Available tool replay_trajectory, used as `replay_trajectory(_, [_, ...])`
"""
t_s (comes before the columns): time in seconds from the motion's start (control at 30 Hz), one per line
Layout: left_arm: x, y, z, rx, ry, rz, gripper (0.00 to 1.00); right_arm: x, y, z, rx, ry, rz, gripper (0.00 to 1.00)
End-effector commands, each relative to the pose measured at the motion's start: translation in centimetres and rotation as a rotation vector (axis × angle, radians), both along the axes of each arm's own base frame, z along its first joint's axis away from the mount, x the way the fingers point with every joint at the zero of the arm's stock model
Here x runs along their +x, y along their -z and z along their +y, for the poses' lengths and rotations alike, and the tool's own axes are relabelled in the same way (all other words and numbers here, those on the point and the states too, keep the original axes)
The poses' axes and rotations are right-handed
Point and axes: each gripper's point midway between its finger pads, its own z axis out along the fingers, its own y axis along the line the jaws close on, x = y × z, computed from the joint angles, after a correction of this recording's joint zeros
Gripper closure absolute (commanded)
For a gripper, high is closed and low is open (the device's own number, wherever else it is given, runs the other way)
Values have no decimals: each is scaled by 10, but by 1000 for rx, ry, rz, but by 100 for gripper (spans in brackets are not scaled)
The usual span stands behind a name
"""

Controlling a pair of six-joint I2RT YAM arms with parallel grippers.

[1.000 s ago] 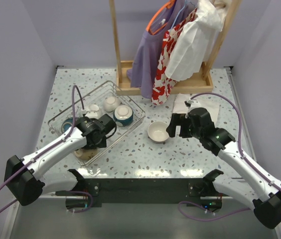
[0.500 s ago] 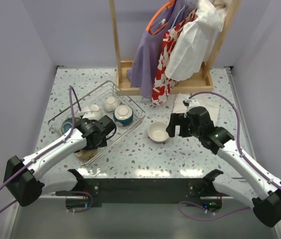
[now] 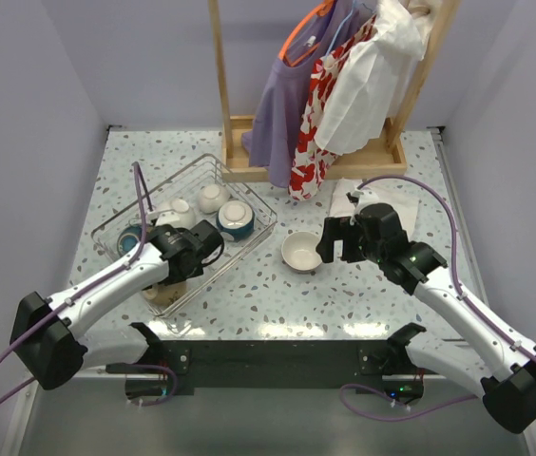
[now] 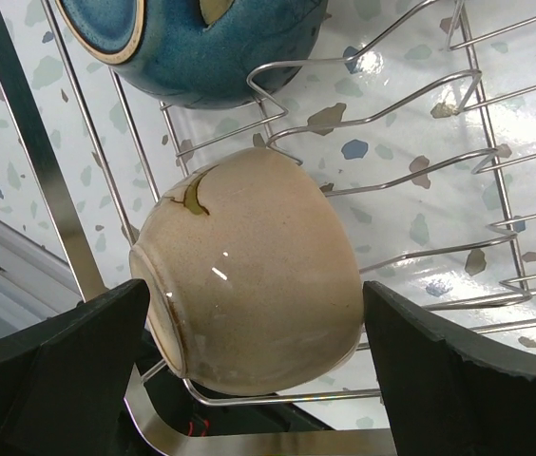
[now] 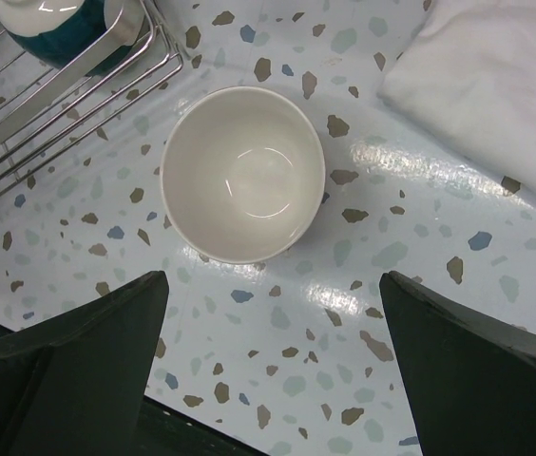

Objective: Unload the bowls from the dish rack

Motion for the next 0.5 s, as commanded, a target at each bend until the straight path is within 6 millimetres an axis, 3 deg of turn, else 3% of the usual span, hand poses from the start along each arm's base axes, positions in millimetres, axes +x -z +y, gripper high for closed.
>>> replay_trajectory(0.0, [3, 3, 5, 17, -39, -29, 0, 7, -17, 6, 17, -24, -50, 2])
replay_trajectory(0.27, [-2, -1, 1, -9, -37, -4, 6, 10, -16, 10, 23, -37, -53, 2])
replay_trajectory(0.37, [-2, -6, 2, -8, -36, -6, 16, 10, -19, 10, 27, -35, -60, 2])
replay_trajectory(0.47, [-3, -11, 0, -30, -32, -17, 36, 10, -20, 10, 28, -35, -63, 2])
